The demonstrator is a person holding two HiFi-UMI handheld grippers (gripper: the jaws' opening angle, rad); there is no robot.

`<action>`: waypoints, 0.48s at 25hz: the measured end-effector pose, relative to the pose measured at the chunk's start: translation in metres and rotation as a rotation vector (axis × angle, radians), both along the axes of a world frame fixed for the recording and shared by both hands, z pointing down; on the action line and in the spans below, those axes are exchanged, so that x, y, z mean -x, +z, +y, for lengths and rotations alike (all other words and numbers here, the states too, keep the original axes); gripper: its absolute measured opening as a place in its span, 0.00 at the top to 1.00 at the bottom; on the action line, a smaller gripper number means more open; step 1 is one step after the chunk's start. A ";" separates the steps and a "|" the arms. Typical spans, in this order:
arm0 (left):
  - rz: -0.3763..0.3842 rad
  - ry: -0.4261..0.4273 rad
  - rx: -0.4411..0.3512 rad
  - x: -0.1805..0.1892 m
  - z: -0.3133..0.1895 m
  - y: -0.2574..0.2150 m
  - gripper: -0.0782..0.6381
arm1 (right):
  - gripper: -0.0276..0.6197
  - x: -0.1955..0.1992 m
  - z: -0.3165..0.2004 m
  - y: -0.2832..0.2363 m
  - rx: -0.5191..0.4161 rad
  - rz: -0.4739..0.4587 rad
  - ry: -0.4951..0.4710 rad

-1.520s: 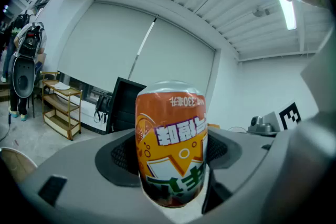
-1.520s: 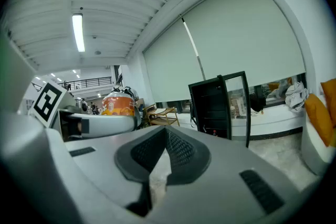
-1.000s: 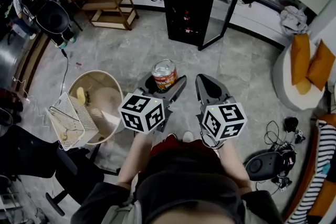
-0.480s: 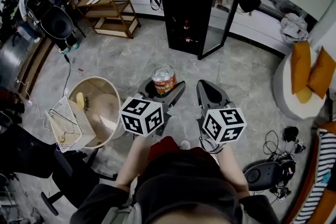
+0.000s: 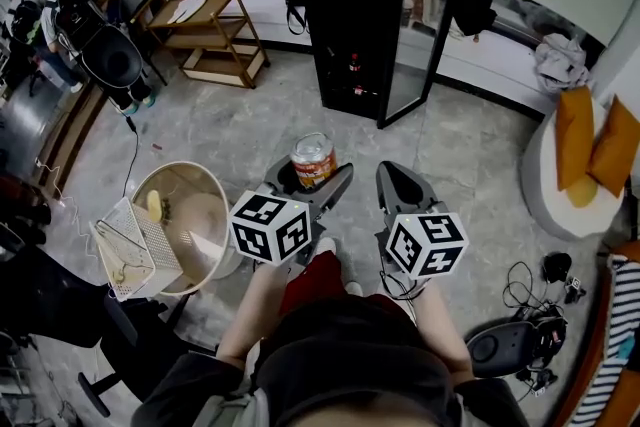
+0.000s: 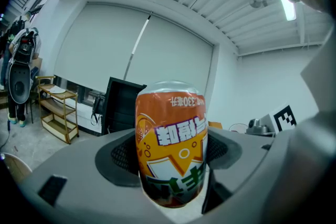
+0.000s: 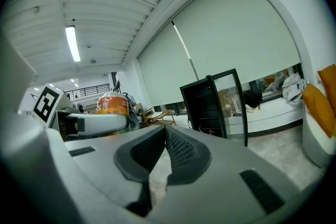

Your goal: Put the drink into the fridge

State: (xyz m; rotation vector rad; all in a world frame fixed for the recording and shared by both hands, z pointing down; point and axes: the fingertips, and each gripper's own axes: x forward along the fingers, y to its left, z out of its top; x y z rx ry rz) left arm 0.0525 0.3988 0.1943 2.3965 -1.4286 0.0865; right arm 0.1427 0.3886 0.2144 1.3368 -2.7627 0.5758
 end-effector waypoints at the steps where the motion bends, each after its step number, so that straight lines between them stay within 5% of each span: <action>1: 0.000 0.001 -0.002 -0.001 -0.004 -0.001 0.41 | 0.93 0.000 -0.003 0.001 0.001 0.001 0.000; 12: 0.002 0.016 0.008 0.011 -0.071 0.010 0.41 | 0.93 0.006 -0.065 0.012 0.014 0.011 0.023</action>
